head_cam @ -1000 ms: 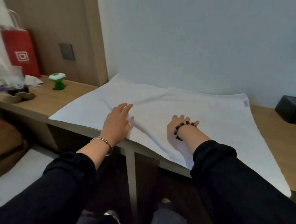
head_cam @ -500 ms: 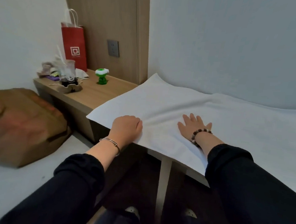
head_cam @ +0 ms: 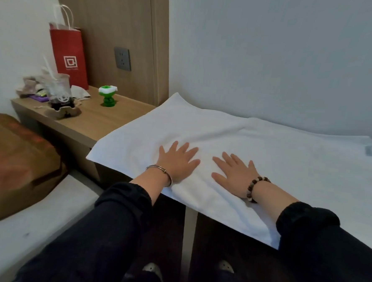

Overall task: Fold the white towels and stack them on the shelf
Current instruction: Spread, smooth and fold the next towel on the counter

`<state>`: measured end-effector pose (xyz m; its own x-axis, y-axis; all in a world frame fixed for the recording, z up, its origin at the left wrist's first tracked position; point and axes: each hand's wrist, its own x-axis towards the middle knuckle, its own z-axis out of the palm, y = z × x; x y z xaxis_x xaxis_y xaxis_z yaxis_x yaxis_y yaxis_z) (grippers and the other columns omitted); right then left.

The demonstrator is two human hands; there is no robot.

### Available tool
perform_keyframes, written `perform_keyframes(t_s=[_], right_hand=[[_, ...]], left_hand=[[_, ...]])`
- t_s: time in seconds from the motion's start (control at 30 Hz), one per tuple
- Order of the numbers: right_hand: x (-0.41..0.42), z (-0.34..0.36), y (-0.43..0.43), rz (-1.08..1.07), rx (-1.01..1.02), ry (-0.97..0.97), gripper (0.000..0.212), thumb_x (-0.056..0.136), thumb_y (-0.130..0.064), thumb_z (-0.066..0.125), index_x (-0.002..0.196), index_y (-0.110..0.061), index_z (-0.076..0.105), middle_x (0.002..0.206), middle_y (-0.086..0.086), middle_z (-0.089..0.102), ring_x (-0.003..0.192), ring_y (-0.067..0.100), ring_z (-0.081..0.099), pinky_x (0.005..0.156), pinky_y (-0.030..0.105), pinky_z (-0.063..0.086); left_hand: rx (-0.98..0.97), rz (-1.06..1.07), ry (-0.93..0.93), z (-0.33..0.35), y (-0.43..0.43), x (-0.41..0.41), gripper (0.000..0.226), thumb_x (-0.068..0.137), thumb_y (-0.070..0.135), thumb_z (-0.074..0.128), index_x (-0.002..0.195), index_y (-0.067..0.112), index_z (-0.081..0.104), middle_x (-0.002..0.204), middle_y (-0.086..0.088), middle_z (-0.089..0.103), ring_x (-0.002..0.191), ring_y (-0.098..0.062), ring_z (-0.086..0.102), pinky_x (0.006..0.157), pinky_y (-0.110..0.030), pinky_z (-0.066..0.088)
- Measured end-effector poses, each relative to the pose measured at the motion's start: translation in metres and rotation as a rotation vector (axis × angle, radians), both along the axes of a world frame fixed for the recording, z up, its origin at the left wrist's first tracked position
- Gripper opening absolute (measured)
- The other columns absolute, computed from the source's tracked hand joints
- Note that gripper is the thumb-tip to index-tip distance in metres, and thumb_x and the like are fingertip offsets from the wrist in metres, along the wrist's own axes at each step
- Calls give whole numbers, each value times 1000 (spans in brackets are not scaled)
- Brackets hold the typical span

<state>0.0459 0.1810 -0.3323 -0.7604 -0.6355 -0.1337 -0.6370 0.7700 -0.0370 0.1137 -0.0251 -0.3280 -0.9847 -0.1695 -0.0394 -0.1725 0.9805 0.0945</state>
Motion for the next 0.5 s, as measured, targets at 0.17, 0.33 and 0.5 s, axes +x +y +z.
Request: perform_keyframes(t_s=[0.17,0.33,0.5], right_hand=[[-19,4,34,-237,5,-34,63,93,-64,8,149,-40,-6,159,-6,-15,147,19,-11,112,59,-3],[-14,1,51,-98,5,5,62,94,-62,10,150,-39,-4,160,-6,-12,147,19,-9,113,58,0],[5,12,81,-206,-38,-20,59,97,-56,15,151,-33,9,160,-1,5,146,20,7,113,53,13]], left_hand=[[11,-181,-26,7,9,9,54,98,54,19,149,41,8,159,10,-2,146,-18,-9,112,-57,-4],[-68,-422,-20,11,27,34,52,99,53,18,149,44,6,159,12,-3,146,-15,-5,116,-51,0],[91,-382,99,25,28,40,44,100,43,31,138,25,48,147,2,41,134,-18,34,109,-36,27]])
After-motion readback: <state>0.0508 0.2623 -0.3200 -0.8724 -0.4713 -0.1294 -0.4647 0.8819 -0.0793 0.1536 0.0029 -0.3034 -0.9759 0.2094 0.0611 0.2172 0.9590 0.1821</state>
